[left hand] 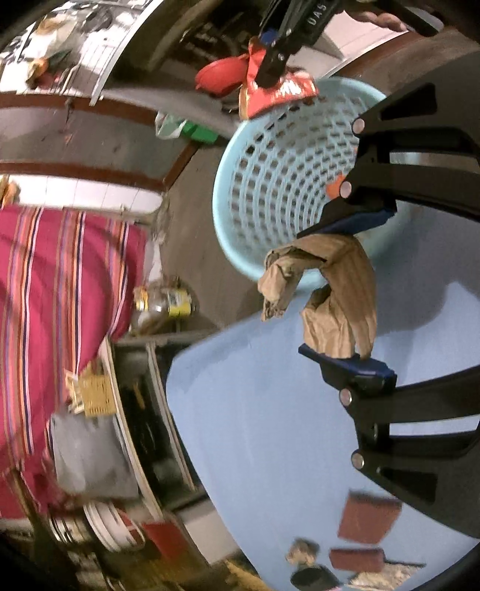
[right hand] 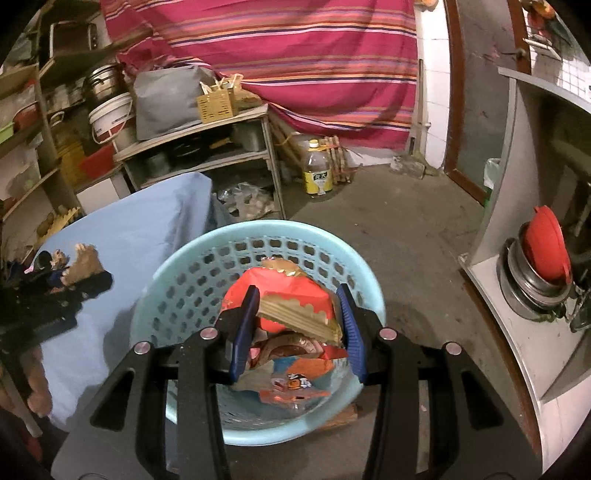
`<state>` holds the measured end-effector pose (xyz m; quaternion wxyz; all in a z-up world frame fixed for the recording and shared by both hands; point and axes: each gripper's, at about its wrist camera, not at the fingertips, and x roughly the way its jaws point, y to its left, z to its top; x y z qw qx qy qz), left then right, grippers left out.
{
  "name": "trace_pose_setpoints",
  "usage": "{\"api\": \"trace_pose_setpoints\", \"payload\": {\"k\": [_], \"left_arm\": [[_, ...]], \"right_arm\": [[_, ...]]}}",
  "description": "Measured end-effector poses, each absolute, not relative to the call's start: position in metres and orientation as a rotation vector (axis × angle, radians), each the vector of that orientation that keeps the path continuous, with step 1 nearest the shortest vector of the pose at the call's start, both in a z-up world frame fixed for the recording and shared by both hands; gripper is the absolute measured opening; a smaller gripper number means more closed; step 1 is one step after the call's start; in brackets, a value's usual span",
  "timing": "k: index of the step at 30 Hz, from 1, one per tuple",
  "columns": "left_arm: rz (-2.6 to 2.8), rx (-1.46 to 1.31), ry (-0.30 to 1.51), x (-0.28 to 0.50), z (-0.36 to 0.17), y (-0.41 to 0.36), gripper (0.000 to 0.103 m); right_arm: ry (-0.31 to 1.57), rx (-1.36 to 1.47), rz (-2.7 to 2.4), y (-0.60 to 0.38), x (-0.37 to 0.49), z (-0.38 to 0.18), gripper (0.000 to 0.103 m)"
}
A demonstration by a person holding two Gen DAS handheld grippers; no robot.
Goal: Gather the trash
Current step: 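Open the left tool to drop the brown paper bag into the basket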
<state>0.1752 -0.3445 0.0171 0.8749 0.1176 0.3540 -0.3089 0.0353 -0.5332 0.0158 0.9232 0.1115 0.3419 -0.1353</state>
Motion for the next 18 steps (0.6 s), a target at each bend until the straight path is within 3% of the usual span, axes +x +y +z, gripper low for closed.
{"api": "trace_pose_setpoints", "payload": {"k": [13, 18], "left_arm": [[-0.663, 0.289, 0.754, 0.184, 0.012, -0.401, 0.057], [-0.666, 0.285, 0.741, 0.185, 0.024, -0.406, 0.071]], "right_arm": [[0.714, 0.226, -0.271, -0.535, 0.054, 0.012, 0.043], [0.712, 0.233, -0.275, -0.537, 0.056, 0.014, 0.043]]}}
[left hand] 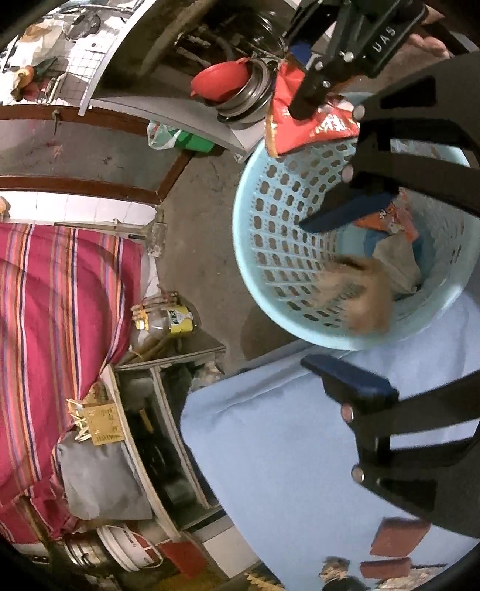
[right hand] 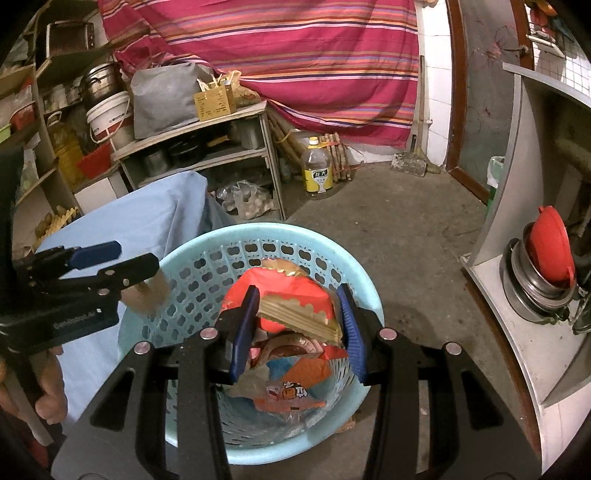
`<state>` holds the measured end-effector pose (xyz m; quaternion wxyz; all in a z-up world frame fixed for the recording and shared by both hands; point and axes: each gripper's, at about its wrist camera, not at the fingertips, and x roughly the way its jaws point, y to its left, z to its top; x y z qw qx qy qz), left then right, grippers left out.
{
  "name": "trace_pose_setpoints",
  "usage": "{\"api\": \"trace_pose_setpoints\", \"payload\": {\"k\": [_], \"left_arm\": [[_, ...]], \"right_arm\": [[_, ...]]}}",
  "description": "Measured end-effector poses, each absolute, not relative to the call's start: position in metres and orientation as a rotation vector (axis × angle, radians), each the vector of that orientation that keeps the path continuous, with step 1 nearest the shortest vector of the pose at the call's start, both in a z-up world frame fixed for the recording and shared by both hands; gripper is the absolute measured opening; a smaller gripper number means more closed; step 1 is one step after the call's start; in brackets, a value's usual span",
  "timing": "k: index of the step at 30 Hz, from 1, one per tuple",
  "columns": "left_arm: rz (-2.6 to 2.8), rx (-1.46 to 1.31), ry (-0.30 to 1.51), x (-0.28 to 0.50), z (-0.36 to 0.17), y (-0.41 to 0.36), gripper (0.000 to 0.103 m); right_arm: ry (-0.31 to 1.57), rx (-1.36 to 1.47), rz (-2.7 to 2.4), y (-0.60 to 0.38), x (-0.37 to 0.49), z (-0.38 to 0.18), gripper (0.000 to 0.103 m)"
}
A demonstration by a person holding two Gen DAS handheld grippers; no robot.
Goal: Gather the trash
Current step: 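Open the left tool to drop the brown paper bag into the basket, then open the right tool to drop the red chip bag into the basket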
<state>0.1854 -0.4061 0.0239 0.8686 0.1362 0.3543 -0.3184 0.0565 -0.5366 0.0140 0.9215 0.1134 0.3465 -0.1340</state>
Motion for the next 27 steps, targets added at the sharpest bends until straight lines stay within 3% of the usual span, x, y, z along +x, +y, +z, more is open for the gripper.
{"api": "trace_pose_setpoints", "payload": {"k": [17, 19, 20, 21, 27], "left_arm": [[-0.579, 0.207, 0.713, 0.197, 0.055, -0.351, 0.086], [-0.57, 0.203, 0.71, 0.198, 0.056, -0.341, 0.086], [-0.566, 0.201, 0.708, 0.198, 0.057, -0.338, 0.086], [-0.562, 0.196, 0.705, 0.199, 0.059, -0.331, 0.086], [-0.529, 0.159, 0.688, 0.201, 0.07, -0.291, 0.09]], "right_arm": [[0.735, 0.229, -0.249, -0.517, 0.082, 0.002, 0.044], [0.733, 0.227, -0.247, -0.513, 0.086, 0.001, 0.052], [0.737, 0.23, -0.243, -0.512, 0.086, 0.0, 0.068], [0.74, 0.229, -0.244, -0.512, 0.087, -0.002, 0.075], [0.764, 0.23, -0.293, -0.508, 0.088, -0.013, 0.091]]}}
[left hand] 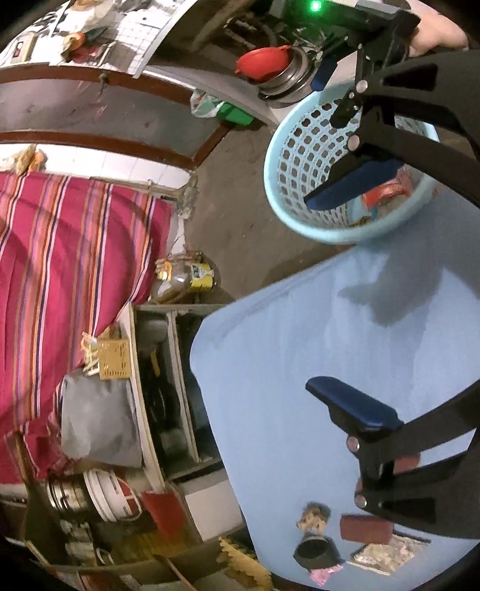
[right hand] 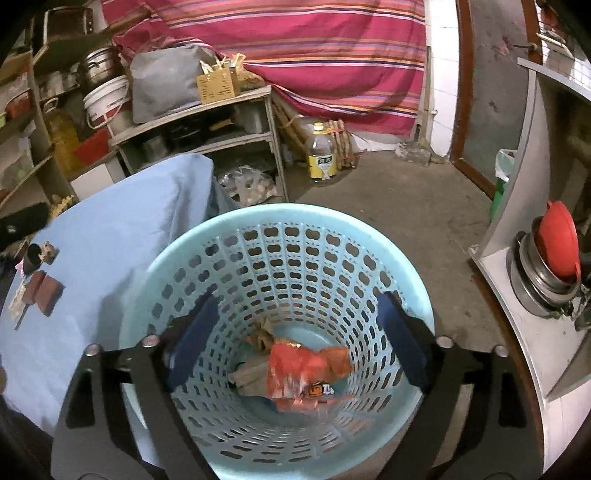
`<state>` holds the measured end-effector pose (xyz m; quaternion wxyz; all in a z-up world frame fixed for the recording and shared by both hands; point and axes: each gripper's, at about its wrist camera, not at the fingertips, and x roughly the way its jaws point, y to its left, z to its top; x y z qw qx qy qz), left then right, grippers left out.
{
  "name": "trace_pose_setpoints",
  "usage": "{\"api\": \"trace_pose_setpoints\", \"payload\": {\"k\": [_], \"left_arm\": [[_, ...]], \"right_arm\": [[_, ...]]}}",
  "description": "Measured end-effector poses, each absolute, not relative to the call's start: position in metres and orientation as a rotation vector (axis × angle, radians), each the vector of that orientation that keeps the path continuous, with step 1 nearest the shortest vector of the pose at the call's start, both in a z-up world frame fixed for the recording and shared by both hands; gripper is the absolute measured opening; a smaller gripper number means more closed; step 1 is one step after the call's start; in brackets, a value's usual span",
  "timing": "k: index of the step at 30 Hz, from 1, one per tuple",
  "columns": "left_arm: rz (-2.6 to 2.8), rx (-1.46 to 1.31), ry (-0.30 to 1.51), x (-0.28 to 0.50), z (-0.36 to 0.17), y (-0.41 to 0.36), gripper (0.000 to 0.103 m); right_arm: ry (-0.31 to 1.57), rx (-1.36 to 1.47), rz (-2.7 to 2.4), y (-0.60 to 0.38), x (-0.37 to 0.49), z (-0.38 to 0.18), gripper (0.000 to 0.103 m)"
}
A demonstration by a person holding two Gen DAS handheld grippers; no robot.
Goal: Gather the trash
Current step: 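Open the right tool to drop the red chip bag into the basket, then grasp the newspaper-printed snack bag with the left tool while the right tool grasps the maroon scouring pad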
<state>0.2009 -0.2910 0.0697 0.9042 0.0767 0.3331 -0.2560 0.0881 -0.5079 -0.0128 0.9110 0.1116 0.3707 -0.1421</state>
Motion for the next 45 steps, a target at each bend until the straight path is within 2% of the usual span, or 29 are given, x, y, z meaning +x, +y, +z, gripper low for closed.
{"api": "trace_pose_setpoints", "payload": {"k": [5, 15, 17, 26, 35, 45], "left_arm": [[-0.484, 0.153, 0.672, 0.2, 0.074, -0.248, 0.09], [-0.35, 0.151, 0.674, 0.212, 0.069, -0.137, 0.09], [-0.316, 0.148, 0.668, 0.214, 0.065, -0.111, 0.095], [-0.2, 0.164, 0.717, 0.229, 0.02, -0.018, 0.096], [-0.082, 0.127, 0.733, 0.265, -0.002, 0.061, 0.096], [-0.055, 0.066, 0.784, 0.289, -0.01, 0.098, 0.096]], "right_arm": [[0.733, 0.239, -0.323, -0.5, 0.088, -0.004, 0.099], [0.687, 0.164, -0.226, -0.419, 0.123, 0.024, 0.099], [0.691, 0.144, -0.197, -0.393, 0.135, 0.024, 0.099], [0.707, 0.065, -0.107, -0.302, 0.167, 0.009, 0.099], [0.69, 0.005, -0.101, -0.237, 0.189, -0.002, 0.099], [0.757, -0.012, -0.022, -0.17, 0.222, -0.025, 0.099]]}}
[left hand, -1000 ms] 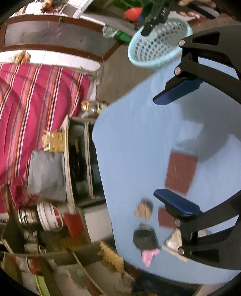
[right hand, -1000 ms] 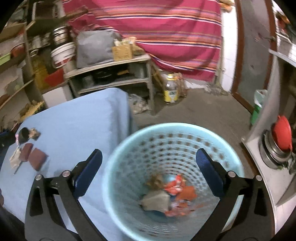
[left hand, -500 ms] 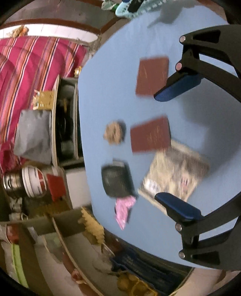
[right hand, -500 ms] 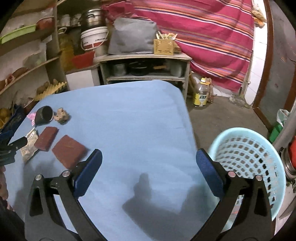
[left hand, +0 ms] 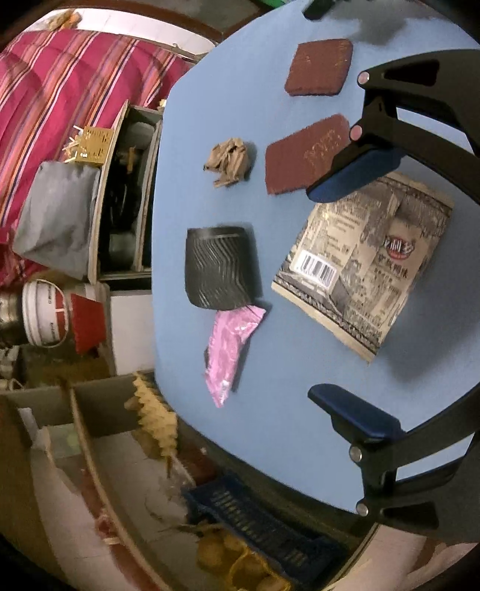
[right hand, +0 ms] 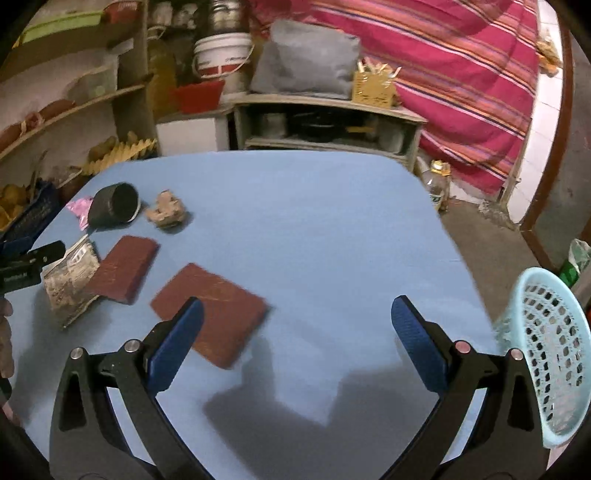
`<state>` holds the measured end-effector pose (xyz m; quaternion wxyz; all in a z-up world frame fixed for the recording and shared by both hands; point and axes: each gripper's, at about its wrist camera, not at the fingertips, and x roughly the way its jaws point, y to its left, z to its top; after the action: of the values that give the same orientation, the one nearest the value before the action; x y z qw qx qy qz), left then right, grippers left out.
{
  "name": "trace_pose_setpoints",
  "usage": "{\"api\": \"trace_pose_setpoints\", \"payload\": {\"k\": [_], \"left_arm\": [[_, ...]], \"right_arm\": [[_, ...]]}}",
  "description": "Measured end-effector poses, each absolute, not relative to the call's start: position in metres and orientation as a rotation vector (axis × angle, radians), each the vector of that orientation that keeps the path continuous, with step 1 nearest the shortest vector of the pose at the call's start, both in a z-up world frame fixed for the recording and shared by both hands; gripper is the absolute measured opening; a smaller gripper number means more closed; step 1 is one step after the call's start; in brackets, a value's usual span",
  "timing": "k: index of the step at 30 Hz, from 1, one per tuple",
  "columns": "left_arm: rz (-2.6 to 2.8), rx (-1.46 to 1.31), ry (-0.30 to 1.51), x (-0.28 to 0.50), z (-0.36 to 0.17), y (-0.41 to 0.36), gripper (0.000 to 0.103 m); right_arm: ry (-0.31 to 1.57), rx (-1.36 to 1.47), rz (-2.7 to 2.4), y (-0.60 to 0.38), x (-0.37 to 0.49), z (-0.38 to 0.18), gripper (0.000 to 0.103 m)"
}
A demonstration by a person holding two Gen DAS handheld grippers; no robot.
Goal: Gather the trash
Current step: 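Grasp the newspaper-printed snack bag with the left tool while the right tool grasps the maroon scouring pad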
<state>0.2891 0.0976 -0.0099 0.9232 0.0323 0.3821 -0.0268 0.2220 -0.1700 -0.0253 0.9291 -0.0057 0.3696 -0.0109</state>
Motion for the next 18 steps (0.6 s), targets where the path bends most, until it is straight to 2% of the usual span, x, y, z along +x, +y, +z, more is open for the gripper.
{"api": "trace_pose_setpoints", "payload": {"k": [17, 18], "left_arm": [[-0.062, -0.04, 0.923, 0.315, -0.038, 0.135, 0.096], [-0.074, -0.043, 0.936, 0.317, -0.041, 0.134, 0.096]], "right_arm": [[0.908, -0.079, -0.037, -0.107, 0.268, -0.064, 0.098], [0.906, -0.07, -0.034, -0.109, 0.269, -0.064, 0.095]]}}
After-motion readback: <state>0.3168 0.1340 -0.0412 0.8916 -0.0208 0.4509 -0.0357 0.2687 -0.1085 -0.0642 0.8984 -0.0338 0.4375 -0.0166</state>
